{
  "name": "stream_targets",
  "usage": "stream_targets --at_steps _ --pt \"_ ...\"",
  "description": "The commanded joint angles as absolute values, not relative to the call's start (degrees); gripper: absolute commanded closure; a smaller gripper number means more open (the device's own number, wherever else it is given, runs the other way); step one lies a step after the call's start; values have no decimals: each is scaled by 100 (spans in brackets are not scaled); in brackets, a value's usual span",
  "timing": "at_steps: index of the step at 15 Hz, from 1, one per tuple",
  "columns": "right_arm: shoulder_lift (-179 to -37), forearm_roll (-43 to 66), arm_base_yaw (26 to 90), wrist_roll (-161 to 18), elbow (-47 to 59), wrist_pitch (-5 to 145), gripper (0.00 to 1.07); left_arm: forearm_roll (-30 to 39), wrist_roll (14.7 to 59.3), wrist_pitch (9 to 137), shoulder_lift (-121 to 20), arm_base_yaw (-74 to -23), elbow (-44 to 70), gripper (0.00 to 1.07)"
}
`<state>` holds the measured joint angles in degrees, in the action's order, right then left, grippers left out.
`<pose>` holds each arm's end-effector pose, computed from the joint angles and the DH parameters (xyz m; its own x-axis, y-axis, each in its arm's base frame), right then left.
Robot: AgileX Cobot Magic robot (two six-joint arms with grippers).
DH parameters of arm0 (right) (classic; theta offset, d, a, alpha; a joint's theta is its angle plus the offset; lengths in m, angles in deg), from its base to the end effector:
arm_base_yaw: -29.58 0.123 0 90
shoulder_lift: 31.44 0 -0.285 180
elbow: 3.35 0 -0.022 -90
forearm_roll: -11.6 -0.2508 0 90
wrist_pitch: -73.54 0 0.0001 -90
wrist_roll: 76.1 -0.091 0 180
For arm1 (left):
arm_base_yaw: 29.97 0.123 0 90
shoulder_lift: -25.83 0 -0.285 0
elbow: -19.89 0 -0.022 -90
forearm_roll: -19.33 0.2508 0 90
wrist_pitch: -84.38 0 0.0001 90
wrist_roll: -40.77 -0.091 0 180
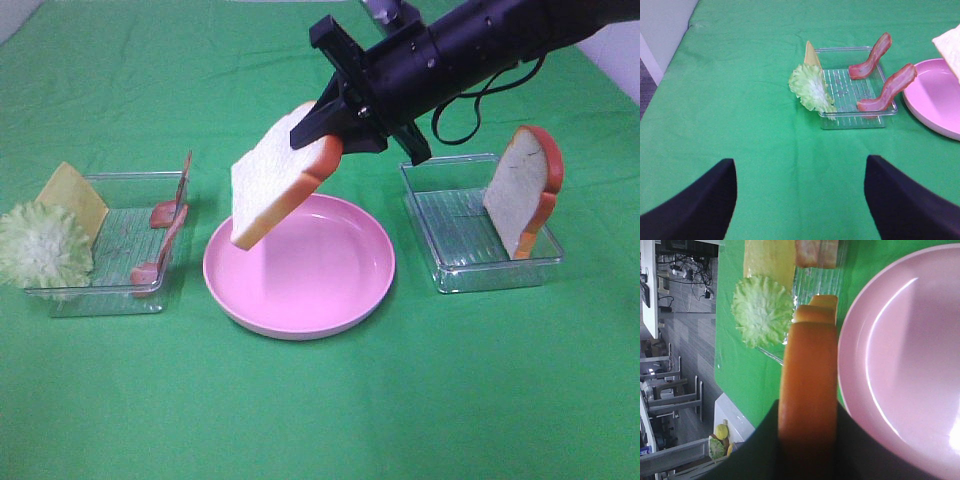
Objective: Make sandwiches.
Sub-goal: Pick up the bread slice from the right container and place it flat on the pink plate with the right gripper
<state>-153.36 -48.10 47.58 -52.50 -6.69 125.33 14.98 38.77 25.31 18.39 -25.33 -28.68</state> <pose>0.3742 0.1866 0.2056 -0.9775 -0.0154 -0.2102 -0.1685 0.6562 0.7356 -0.0042 -0.0063 0.2799 -0.4212 -0.0384 -0.9061 -0.0237 0.9992 -0.0313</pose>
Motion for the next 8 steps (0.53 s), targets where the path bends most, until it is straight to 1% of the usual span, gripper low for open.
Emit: stream_targets --at_steps 1,6,8 --pt "-15760 -4953 4740 -5038 -629 12493 107 1446 3883 2525 1937 -2522 -2886 38" --pt "-16539 -5710 4740 -4706 -629 12442 107 1446 3883 2525 1937 -2522 -2886 38" --pt "-16562 -5830 4740 -4614 -629 12287 107 1446 3883 2525 1937 -2522 -2886 38"
